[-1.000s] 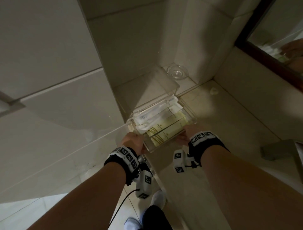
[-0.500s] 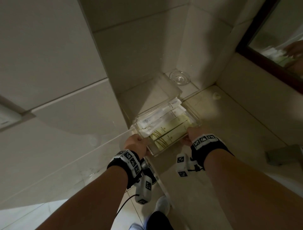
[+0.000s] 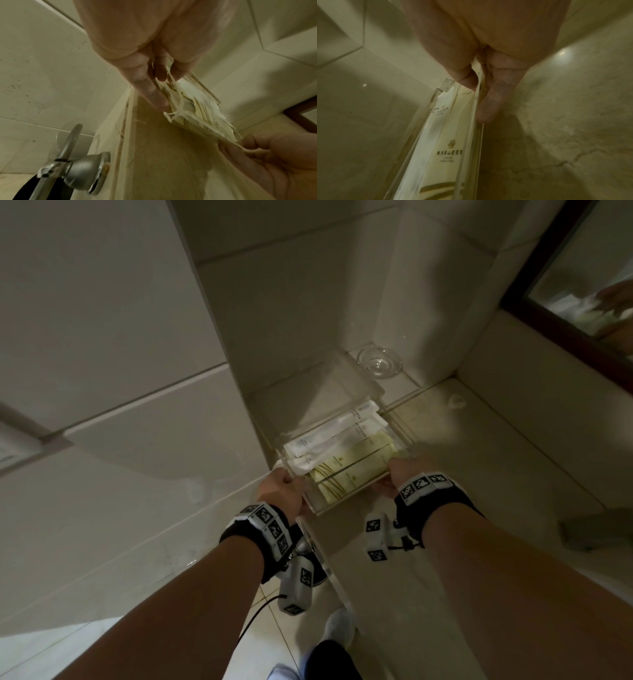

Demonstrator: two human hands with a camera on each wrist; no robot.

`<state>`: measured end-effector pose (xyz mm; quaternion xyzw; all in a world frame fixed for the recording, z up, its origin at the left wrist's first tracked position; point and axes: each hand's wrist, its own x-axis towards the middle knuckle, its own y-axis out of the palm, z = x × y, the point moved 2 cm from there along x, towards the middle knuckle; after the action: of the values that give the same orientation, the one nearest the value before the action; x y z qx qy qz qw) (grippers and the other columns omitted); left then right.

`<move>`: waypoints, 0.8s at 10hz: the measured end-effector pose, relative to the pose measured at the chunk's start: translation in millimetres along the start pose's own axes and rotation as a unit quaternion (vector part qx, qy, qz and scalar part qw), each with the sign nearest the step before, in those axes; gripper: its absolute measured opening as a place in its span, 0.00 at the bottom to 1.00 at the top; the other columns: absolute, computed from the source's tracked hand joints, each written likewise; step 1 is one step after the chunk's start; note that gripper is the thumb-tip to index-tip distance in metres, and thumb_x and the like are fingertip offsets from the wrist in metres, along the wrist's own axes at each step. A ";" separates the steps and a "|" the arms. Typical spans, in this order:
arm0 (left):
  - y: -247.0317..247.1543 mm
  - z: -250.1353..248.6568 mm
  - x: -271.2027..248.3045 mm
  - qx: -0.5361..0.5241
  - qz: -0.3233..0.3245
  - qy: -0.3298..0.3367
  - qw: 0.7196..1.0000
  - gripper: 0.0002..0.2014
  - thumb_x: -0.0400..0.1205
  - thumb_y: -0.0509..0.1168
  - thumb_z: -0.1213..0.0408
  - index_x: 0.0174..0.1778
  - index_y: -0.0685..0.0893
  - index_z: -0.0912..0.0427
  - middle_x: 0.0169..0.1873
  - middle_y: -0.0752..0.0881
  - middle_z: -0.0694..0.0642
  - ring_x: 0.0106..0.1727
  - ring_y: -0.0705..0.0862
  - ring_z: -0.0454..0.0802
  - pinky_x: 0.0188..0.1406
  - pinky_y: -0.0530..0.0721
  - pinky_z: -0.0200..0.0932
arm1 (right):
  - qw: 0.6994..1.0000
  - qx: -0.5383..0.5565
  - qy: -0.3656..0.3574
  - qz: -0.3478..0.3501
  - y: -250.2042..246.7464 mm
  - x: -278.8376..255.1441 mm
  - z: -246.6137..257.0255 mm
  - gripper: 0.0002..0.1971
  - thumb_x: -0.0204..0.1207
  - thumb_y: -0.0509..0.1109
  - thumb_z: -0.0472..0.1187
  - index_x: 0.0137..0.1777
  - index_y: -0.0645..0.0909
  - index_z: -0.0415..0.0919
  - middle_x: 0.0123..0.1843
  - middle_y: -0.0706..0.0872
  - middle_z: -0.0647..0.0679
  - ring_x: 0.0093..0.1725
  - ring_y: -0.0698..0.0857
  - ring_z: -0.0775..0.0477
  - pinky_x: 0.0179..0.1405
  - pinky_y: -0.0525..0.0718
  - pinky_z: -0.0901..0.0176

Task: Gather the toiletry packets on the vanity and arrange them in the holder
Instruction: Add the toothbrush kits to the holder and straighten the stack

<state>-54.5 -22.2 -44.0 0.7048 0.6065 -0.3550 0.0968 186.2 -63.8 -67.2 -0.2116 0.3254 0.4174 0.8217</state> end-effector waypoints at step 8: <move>-11.2 -2.5 12.1 0.146 -0.090 0.073 0.982 0.09 0.81 0.65 0.50 0.46 0.79 0.52 0.41 0.88 0.56 0.38 0.89 0.55 0.43 0.91 0.53 | 0.983 -0.181 0.026 0.000 11.2 25.7 -14.2 0.17 0.76 0.75 0.54 0.45 0.75 0.42 0.50 0.87 0.43 0.51 0.88 0.40 0.56 0.88 0.44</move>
<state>-63.7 -8.6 -46.4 0.6779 0.6144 -0.3948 -0.0844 183.2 -52.2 -96.2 -0.3675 0.2658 0.4641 0.7609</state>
